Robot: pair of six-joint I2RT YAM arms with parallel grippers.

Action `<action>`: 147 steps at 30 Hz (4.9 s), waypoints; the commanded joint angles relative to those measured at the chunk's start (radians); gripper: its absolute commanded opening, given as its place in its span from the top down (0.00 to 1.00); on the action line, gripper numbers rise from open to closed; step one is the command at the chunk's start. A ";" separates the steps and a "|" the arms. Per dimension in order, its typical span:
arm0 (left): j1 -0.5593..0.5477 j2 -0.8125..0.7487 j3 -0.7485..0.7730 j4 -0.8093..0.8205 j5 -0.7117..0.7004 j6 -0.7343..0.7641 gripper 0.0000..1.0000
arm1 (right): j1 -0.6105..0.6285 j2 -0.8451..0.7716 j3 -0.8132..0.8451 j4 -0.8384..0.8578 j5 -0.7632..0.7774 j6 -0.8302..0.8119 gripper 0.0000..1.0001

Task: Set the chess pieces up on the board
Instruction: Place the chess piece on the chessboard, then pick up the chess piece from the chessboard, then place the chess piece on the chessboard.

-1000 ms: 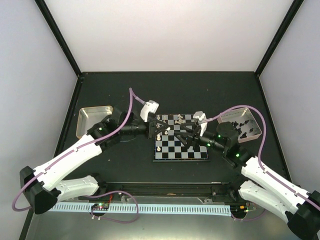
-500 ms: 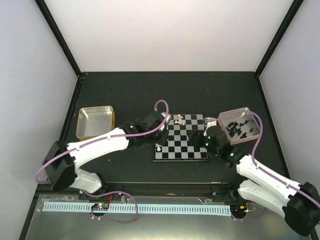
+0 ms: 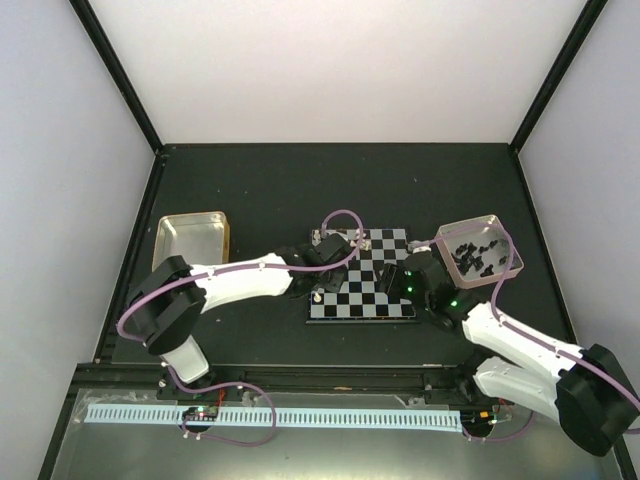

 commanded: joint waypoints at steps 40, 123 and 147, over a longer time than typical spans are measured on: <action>-0.006 0.021 0.054 0.056 -0.028 0.045 0.72 | -0.005 0.110 0.058 0.028 -0.118 -0.043 0.34; 0.183 -0.919 -0.642 0.542 0.341 0.068 0.32 | -0.106 0.418 0.223 0.193 -0.439 0.258 0.90; -0.009 -0.556 -0.695 0.852 0.301 0.062 0.69 | 0.106 0.378 0.023 0.673 -0.589 0.777 0.90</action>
